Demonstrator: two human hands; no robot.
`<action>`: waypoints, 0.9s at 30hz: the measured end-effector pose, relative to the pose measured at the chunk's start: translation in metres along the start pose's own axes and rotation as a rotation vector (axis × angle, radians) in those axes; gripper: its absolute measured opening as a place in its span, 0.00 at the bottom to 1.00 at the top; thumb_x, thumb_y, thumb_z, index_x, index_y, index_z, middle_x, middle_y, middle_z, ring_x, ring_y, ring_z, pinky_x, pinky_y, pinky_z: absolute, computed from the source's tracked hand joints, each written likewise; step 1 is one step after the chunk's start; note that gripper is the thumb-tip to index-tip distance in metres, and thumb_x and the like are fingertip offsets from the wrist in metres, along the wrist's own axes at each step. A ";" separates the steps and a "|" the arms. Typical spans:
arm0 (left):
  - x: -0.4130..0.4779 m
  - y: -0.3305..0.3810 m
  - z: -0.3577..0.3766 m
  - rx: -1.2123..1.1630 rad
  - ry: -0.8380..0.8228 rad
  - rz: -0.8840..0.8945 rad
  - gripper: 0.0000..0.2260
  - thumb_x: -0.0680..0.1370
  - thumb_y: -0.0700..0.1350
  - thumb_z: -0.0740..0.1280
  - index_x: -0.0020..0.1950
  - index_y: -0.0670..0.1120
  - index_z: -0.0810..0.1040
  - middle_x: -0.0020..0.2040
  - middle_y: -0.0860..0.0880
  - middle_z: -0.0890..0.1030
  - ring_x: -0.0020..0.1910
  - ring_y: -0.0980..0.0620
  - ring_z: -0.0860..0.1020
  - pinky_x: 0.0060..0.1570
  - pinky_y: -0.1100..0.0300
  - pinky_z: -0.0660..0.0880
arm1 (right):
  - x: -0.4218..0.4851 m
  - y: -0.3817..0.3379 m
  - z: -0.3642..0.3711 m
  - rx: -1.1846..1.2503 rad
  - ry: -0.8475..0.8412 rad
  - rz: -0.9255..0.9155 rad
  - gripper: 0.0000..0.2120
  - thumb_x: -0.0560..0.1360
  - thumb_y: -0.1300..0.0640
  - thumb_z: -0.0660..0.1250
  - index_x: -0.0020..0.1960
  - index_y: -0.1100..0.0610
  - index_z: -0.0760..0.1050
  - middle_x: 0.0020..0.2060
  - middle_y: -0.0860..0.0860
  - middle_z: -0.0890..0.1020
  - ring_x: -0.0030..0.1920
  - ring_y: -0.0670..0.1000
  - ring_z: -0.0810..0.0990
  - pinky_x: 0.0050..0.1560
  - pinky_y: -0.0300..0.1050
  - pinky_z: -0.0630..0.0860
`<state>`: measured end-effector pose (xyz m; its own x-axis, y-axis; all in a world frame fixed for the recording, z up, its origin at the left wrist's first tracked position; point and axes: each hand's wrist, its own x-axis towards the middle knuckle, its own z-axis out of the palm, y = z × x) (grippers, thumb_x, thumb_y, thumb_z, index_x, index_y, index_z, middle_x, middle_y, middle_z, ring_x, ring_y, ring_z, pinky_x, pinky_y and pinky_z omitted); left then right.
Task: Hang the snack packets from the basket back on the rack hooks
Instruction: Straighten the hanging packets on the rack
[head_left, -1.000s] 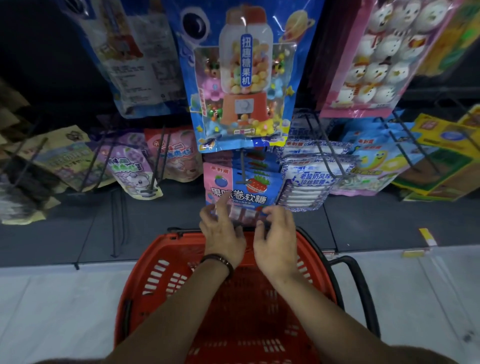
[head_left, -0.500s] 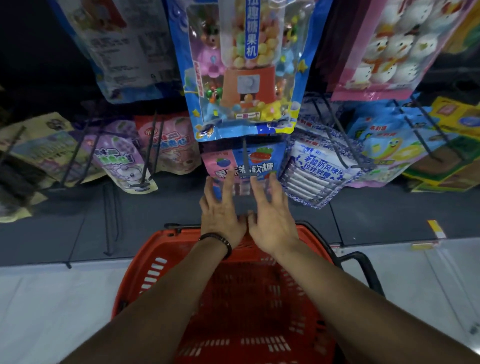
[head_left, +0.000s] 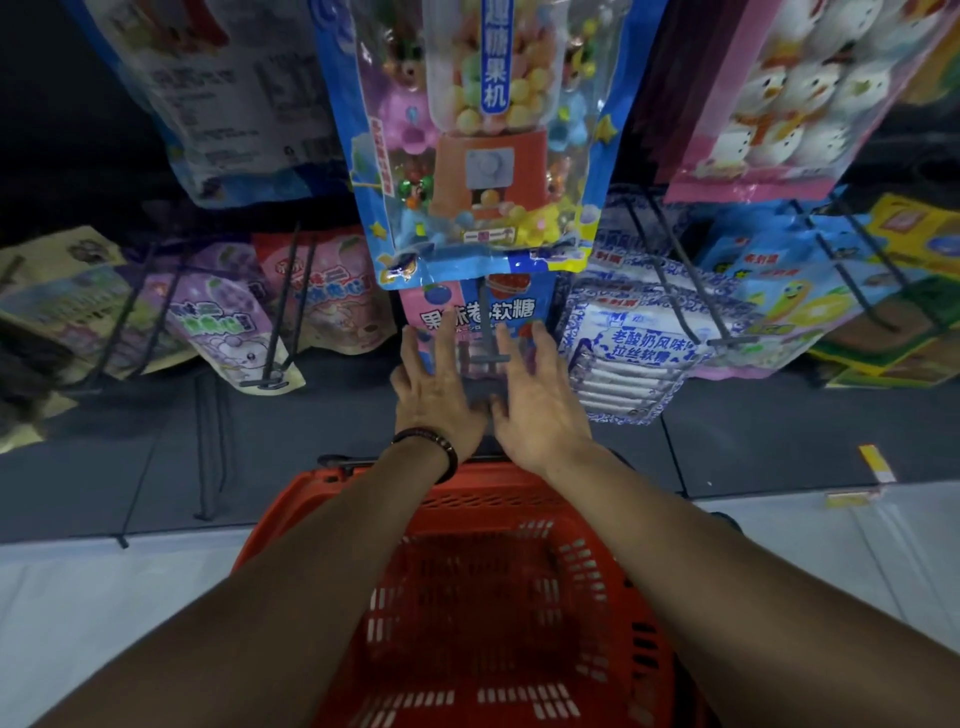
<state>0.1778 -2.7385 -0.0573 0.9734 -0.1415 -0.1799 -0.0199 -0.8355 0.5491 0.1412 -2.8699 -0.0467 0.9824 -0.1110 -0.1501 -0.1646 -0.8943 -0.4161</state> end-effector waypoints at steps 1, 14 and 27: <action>0.000 0.001 0.000 0.006 -0.005 -0.004 0.50 0.77 0.50 0.72 0.82 0.66 0.35 0.84 0.45 0.37 0.79 0.29 0.53 0.75 0.37 0.63 | -0.001 0.000 0.000 0.001 0.000 -0.004 0.42 0.83 0.52 0.65 0.86 0.44 0.41 0.84 0.50 0.37 0.85 0.61 0.46 0.75 0.59 0.71; -0.065 0.030 0.029 -0.106 0.082 0.264 0.36 0.73 0.40 0.69 0.78 0.59 0.61 0.74 0.42 0.61 0.72 0.36 0.67 0.69 0.42 0.73 | -0.074 0.082 -0.022 0.313 0.358 0.001 0.16 0.79 0.57 0.67 0.66 0.48 0.74 0.65 0.47 0.71 0.46 0.52 0.80 0.54 0.56 0.82; -0.054 0.127 0.072 -0.112 -0.117 0.098 0.52 0.75 0.42 0.70 0.77 0.76 0.35 0.85 0.42 0.47 0.82 0.32 0.55 0.75 0.37 0.67 | -0.045 0.137 -0.043 0.525 0.367 0.144 0.30 0.80 0.61 0.68 0.80 0.49 0.65 0.77 0.52 0.62 0.73 0.52 0.70 0.74 0.51 0.72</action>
<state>0.1066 -2.8751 -0.0366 0.9349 -0.2853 -0.2112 -0.0814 -0.7514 0.6548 0.0783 -3.0063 -0.0587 0.8982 -0.4378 0.0401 -0.2266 -0.5390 -0.8113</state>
